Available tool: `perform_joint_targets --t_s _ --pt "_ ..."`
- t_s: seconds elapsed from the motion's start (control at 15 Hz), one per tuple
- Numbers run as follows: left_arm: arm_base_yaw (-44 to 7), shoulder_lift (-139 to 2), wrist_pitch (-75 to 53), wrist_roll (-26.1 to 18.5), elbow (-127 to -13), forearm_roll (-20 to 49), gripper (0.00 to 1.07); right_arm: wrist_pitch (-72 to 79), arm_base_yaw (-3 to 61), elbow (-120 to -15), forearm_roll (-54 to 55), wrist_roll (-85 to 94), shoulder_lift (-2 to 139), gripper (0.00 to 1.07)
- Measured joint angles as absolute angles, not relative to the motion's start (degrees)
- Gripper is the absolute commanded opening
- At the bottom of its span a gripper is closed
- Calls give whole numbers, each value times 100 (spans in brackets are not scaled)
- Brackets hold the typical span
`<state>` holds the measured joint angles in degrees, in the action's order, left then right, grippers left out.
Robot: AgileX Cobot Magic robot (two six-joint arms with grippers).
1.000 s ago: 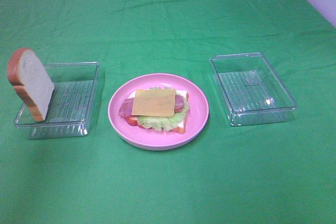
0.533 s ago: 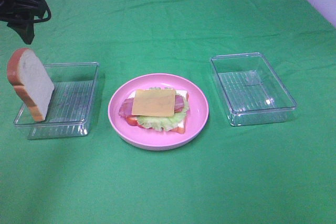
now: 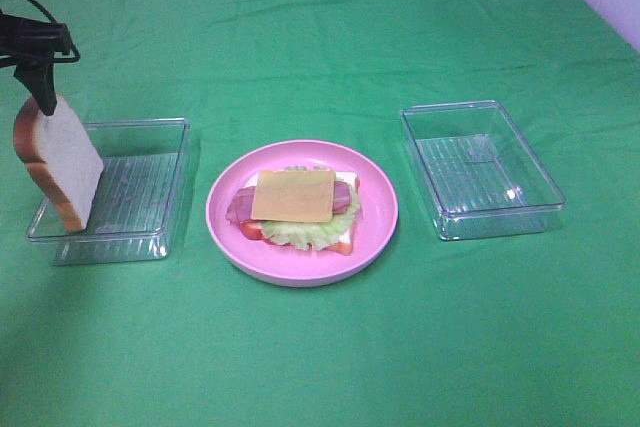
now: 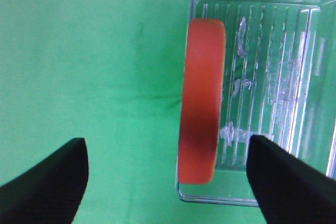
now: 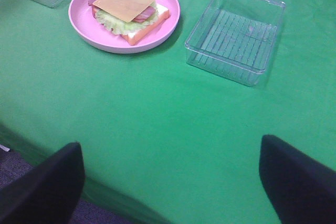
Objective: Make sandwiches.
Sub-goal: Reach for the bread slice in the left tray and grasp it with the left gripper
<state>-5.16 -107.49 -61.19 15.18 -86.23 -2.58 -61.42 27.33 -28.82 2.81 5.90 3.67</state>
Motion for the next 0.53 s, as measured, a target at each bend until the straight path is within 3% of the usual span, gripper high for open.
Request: perform_joint_targets --t_s 0.13,0.53 --pt "-453 -10869 -5947 1261 -8623 63 75 -6142 2733 -2882 281 590 367 85" --pt "-464 -11316 -5649 1106 -8623 178 73 -6142 2733 -2882 281 590 367 85"
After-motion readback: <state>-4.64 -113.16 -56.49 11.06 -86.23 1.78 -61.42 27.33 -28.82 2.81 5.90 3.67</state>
